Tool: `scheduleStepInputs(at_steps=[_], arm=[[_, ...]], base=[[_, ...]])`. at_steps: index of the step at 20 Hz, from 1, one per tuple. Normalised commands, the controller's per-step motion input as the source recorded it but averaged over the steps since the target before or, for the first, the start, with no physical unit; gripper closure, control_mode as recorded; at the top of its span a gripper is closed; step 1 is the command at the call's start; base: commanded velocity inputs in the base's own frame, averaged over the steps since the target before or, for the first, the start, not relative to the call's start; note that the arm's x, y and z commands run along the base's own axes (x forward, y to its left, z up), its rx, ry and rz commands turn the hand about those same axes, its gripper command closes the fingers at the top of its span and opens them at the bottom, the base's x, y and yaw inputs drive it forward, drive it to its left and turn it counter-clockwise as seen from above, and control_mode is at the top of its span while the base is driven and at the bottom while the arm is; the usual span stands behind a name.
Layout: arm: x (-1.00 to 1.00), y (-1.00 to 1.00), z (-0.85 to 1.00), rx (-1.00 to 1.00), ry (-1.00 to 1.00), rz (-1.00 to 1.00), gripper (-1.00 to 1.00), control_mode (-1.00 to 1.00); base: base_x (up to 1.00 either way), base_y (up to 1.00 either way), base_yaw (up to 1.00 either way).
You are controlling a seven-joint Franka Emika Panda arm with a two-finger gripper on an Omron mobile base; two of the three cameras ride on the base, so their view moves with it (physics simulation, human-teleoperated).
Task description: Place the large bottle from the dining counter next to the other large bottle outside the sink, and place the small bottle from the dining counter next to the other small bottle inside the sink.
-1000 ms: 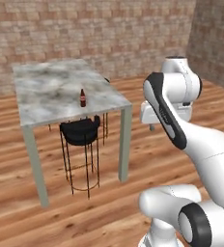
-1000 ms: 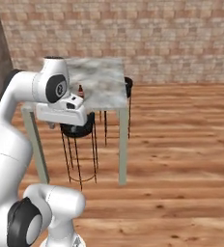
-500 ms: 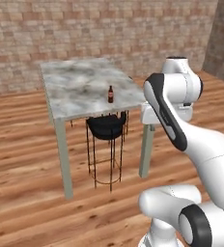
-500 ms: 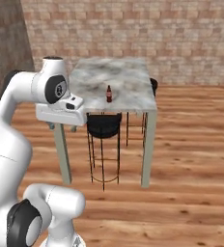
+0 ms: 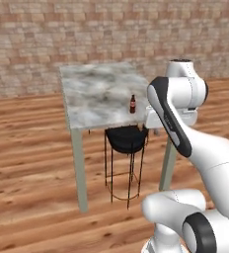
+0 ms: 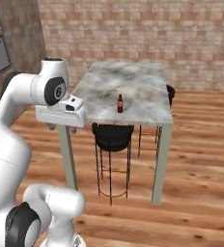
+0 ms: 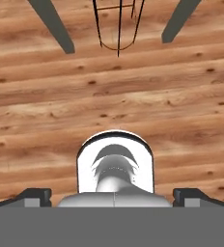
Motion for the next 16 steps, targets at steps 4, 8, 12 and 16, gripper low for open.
scheduleStepInputs(at_steps=[4,8,12,16], arm=[[0.0,0.0,0.0,0.0,0.0,0.0,-1.0,1.0],[0.0,0.0,0.0,0.0,0.0,0.0,-1.0,1.0],[0.0,0.0,0.0,0.0,0.0,0.0,-1.0,1.0],[0.0,0.0,0.0,0.0,0.0,0.0,-1.0,1.0]], base=[[0.47,-0.02,0.21],[0.08,-0.28,0.11],[-0.07,-0.52,0.0],[-0.04,-0.67,0.0]])
